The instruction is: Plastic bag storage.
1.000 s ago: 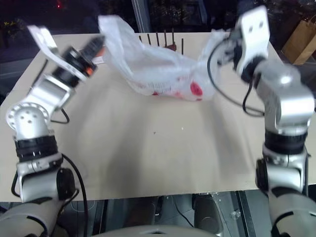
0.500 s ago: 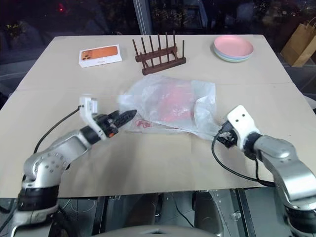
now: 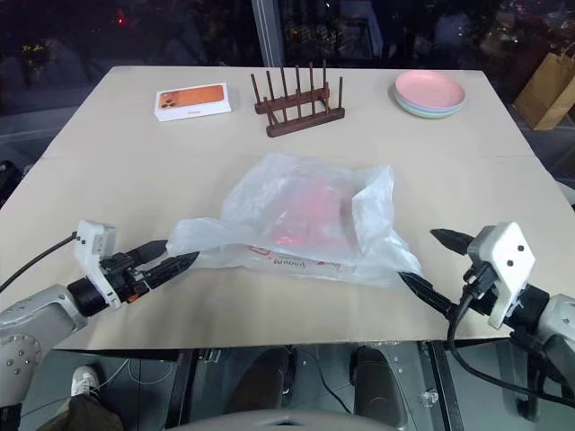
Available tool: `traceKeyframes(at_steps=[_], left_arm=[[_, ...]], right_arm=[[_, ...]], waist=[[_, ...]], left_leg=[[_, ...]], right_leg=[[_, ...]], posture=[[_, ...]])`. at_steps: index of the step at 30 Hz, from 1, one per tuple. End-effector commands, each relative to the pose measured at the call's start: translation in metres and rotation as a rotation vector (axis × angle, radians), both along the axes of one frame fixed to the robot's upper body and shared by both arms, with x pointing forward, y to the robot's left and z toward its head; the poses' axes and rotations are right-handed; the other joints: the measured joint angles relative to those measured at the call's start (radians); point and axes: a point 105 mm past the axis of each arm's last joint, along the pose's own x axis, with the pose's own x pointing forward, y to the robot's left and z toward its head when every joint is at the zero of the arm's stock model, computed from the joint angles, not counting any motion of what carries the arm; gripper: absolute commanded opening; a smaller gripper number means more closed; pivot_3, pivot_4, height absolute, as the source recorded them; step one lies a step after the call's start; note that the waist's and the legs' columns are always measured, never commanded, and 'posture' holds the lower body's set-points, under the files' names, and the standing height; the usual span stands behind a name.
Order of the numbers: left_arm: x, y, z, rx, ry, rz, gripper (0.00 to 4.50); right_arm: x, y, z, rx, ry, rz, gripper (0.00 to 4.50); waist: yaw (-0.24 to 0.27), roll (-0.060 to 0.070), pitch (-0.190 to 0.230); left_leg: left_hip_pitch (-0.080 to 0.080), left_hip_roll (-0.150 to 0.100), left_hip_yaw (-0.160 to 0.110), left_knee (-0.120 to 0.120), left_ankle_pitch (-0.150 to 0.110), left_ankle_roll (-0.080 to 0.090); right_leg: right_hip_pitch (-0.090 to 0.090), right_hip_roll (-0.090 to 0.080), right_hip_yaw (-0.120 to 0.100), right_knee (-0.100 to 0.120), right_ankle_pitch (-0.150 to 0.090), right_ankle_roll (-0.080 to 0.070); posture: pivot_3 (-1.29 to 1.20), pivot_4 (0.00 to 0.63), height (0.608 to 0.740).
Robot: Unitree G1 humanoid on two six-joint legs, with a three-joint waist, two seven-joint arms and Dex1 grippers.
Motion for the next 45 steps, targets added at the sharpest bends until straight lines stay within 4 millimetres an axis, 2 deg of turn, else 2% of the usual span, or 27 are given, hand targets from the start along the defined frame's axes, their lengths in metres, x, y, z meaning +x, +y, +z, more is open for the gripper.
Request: traceKeyframes(at_steps=[1, 3, 6, 8, 12, 14, 16, 18, 21, 25, 28, 30, 32, 35, 37, 39, 42, 43, 45], left_arm=[[-0.006, -0.02, 0.011, 0.043, -0.031, -0.134, 4.47], [-0.013, -0.036, 0.009, 0.063, -0.018, -0.218, 4.47], [-0.024, -0.057, 0.011, 0.055, 0.011, -0.323, 4.47], [-0.003, -0.055, 0.027, 0.005, -0.063, -0.236, 4.47], [0.04, -0.064, 0.05, -0.056, -0.181, -0.102, 4.47], [0.057, -0.065, 0.052, -0.082, -0.185, -0.05, 4.47], [0.06, -0.068, 0.05, -0.074, -0.177, -0.063, 4.47], [0.049, -0.065, 0.05, -0.078, -0.16, -0.113, 4.47], [0.03, -0.056, 0.052, -0.1, -0.126, -0.167, 4.47], [-0.001, -0.045, 0.037, -0.089, -0.096, -0.201, 4.47], [-0.014, -0.031, 0.026, -0.034, -0.109, -0.178, 4.47], [-0.02, -0.022, 0.023, 0.008, -0.13, -0.167, 4.47], [-0.03, -0.014, 0.014, 0.007, -0.081, -0.165, 4.47], [-0.039, 0.004, 0.008, 0.027, -0.07, -0.122, 4.47], [-0.036, 0.017, 0.005, 0.049, -0.078, -0.068, 4.47], [-0.034, 0.023, 0.003, 0.04, -0.074, -0.049, 4.47], [-0.024, 0.051, -0.001, 0.031, -0.082, 0.088, 4.47], [-0.019, 0.057, 0.001, 0.02, -0.096, 0.123, 4.47], [-0.011, 0.055, 0.01, -0.007, -0.12, 0.143, 4.47]], right_arm=[[0.005, 0.021, 0.013, 0.027, -0.077, 0.069, 4.5], [0.014, 0.028, 0.009, 0.005, -0.082, 0.085, 4.5], [0.025, 0.039, 0.019, 0.12, -0.09, 0.102, 4.5], [0.048, 0.035, 0.02, 0.095, -0.126, 0.007, 4.5], [0.099, 0.021, 0.022, 0.044, -0.179, -0.174, 4.5], [0.12, 0.016, 0.019, 0.013, -0.191, -0.206, 4.5], [0.129, 0.015, 0.02, -0.019, -0.214, -0.191, 4.5], [0.121, 0.023, 0.035, 0.017, -0.237, -0.089, 4.5], [0.094, 0.031, 0.052, 0.082, -0.233, 0.05, 4.5], [0.047, 0.036, 0.049, 0.064, -0.209, 0.175, 4.5], [0.023, 0.032, 0.048, 0.071, -0.203, 0.196, 4.5], [0.015, 0.024, 0.043, 0.046, -0.181, 0.159, 4.5], [0.008, 0.013, 0.036, 0.018, -0.148, 0.112, 4.5], [-0.008, -0.018, 0.012, -0.105, -0.054, 0.005, 4.5], [-0.011, -0.035, 0.003, -0.146, -0.025, -0.059, 4.5], [-0.012, -0.041, -0.001, -0.133, -0.012, -0.073, 4.5], [0.0, -0.064, 0.004, -0.003, -0.046, -0.2, 4.5], [0.001, -0.07, -0.002, -0.036, -0.04, -0.215, 4.5], [0.0, -0.075, -0.015, -0.122, -0.014, -0.202, 4.5]], waist=[[0.0, -0.001, -0.001], [0.0, -0.001, -0.001], [0.001, 0.0, -0.001], [0.002, 0.001, -0.001], [0.01, 0.001, -0.002], [0.008, 0.001, -0.002], [0.001, 0.001, -0.002], [-0.005, 0.001, -0.002], [-0.016, 0.002, -0.001], [-0.009, 0.003, -0.002], [0.0, 0.003, -0.002], [0.003, 0.003, -0.002], [0.009, 0.002, -0.003], [0.015, 0.001, -0.006], [0.023, 0.002, -0.008], [0.023, 0.001, -0.009], [0.022, 0.0, -0.011], [0.021, 0.0, -0.011], [0.023, 0.0, -0.011]], left_leg=[[0.0, 0.0, 0.001, 0.0, 0.0, 0.0], [0.0, 0.001, 0.002, 0.0, 0.0, 0.0], [-0.001, 0.0, 0.002, 0.0, 0.002, 0.005], [-0.001, 0.0, 0.002, -0.001, 0.001, 0.005], [-0.001, -0.002, 0.0, 0.001, 0.002, 0.005], [0.0, -0.003, 0.0, 0.002, 0.002, 0.005], [0.0, -0.004, 0.001, 0.002, 0.002, 0.005], [-0.001, -0.004, 0.002, 0.001, 0.002, 0.005], [-0.001, -0.002, 0.003, -0.001, -0.001, 0.008], [-0.001, -0.001, 0.003, -0.002, -0.006, 0.011], [0.0, -0.001, 0.004, -0.001, -0.009, 0.01], [-0.001, -0.001, 0.005, 0.0, -0.009, 0.01], [0.0, 0.0, 0.006, 0.003, -0.009, 0.01], [0.001, 0.002, 0.008, 0.004, -0.009, 0.01], [0.001, 0.005, 0.01, 0.004, -0.009, 0.01], [0.001, 0.007, 0.012, 0.005, -0.009, 0.01], [0.003, 0.011, 0.016, 0.005, -0.009, 0.01], [0.003, 0.011, 0.016, 0.006, -0.009, 0.01], [0.002, 0.011, 0.016, 0.005, -0.009, 0.01]], right_leg=[[0.0, 0.0, 0.0, 0.0, 0.0, 0.0], [0.0, 0.0, 0.0, 0.0, 0.0, 0.0], [-0.001, 0.0, 0.0, 0.0, 0.001, -0.001], [-0.001, 0.001, 0.0, -0.001, 0.003, -0.005], [0.0, 0.003, -0.002, 0.0, 0.002, -0.003], [0.001, 0.003, -0.001, 0.0, 0.003, -0.002], [0.002, 0.003, 0.001, 0.0, 0.005, -0.004], [0.0, 0.004, 0.002, 0.0, 0.007, -0.001], [-0.002, 0.005, 0.004, 0.0, 0.007, -0.001], [-0.002, 0.005, 0.003, -0.001, 0.004, -0.002], [0.0, 0.005, 0.004, -0.004, 0.003, -0.002], [0.0, 0.005, 0.004, -0.005, 0.0, -0.006], [0.001, 0.004, 0.004, -0.004, 0.0, -0.005], [0.002, 0.004, 0.004, -0.004, -0.002, -0.002], [0.002, 0.004, 0.004, -0.004, -0.002, -0.001], [0.002, 0.005, 0.005, -0.004, -0.002, -0.001], [0.002, 0.006, 0.005, -0.004, -0.001, -0.001], [0.002, 0.006, 0.005, -0.004, -0.001, -0.001], [0.001, 0.007, 0.005, -0.004, -0.001, -0.001]], posture=[[0.0, 0.15, 0.74], [0.0, 0.15, 0.74], [0.0, 0.15, 0.74], [0.0, 0.15, 0.74], [0.0, 0.15, 0.74], [0.0, 0.15, 0.74], [0.0, 0.15, 0.74], [0.0, 0.15, 0.74], [0.0, 0.15, 0.74], [0.0, 0.15, 0.74], [0.0, 0.15, 0.74], [0.0, 0.15, 0.74], [0.0, 0.15, 0.74], [0.0, 0.15, 0.74], [0.0, 0.15, 0.74], [0.0, 0.15, 0.74], [0.0, 0.15, 0.74], [0.0, 0.15, 0.74], [0.0, 0.15, 0.74]])
